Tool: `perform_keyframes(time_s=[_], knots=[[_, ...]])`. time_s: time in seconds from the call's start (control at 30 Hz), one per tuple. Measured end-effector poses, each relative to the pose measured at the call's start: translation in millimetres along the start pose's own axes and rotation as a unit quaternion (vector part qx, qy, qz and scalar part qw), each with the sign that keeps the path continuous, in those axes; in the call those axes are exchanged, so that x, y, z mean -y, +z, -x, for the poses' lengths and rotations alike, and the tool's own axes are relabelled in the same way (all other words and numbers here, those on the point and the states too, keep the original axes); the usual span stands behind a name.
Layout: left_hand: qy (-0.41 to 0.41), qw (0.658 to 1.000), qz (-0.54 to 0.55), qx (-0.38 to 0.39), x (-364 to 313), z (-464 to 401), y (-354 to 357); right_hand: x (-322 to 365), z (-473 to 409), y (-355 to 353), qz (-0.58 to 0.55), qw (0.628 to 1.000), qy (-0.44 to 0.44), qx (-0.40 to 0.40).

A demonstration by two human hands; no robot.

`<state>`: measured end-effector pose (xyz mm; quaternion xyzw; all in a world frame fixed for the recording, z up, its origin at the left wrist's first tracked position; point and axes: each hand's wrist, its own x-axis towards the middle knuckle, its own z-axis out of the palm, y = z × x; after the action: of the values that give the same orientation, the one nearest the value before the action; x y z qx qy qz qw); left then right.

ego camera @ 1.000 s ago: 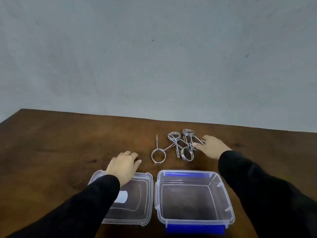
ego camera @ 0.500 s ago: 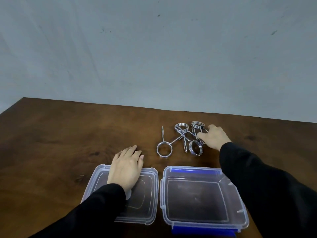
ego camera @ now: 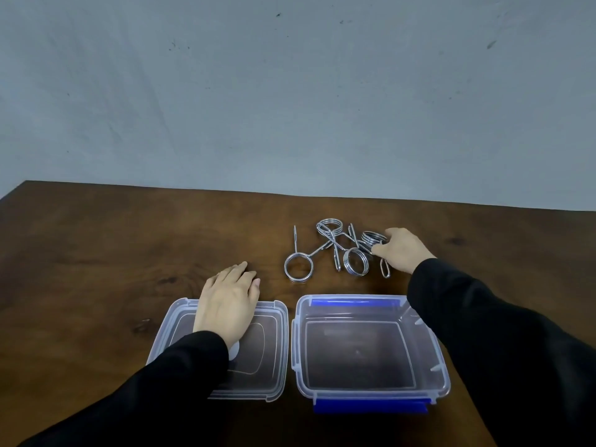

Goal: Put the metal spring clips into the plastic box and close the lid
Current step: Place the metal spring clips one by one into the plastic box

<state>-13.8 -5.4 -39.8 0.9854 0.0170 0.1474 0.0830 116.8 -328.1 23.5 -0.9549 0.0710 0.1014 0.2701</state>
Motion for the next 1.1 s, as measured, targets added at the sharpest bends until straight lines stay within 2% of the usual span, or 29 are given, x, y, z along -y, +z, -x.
perform_keyframes(time_s=[0.07,0.17,0.2,0.27,0.37,0.47,0.7,1.03,1.1], knots=[[0.001,1.0,0.002,-0.001,1,1,0,-4,6,-5,-0.023,0.998,-0.028,-0.047],[0.002,1.0,0.001,0.004,0,0,1,6,25,-28,-0.115,0.982,-0.096,-0.115],[0.004,1.0,0.001,0.007,0,0,1,13,36,-38,-0.141,0.976,-0.137,-0.095],[0.008,1.0,0.0,0.006,0,1,0,26,67,-53,-0.141,0.966,-0.218,-0.007],[0.011,1.0,-0.009,0.009,-1,1,-1,33,119,-53,-0.007,0.948,-0.296,0.118],[0.012,1.0,-0.012,0.005,-1,1,-1,24,150,-29,0.136,0.912,-0.347,0.169],[0.01,1.0,-0.003,0.003,0,1,2,12,150,14,0.215,0.892,-0.346,0.197],[0.01,1.0,0.007,-0.003,1,2,3,12,149,16,0.222,0.878,-0.353,0.237],[0.007,1.0,0.006,0.005,1,1,2,17,149,5,0.154,0.89,-0.393,0.17]])
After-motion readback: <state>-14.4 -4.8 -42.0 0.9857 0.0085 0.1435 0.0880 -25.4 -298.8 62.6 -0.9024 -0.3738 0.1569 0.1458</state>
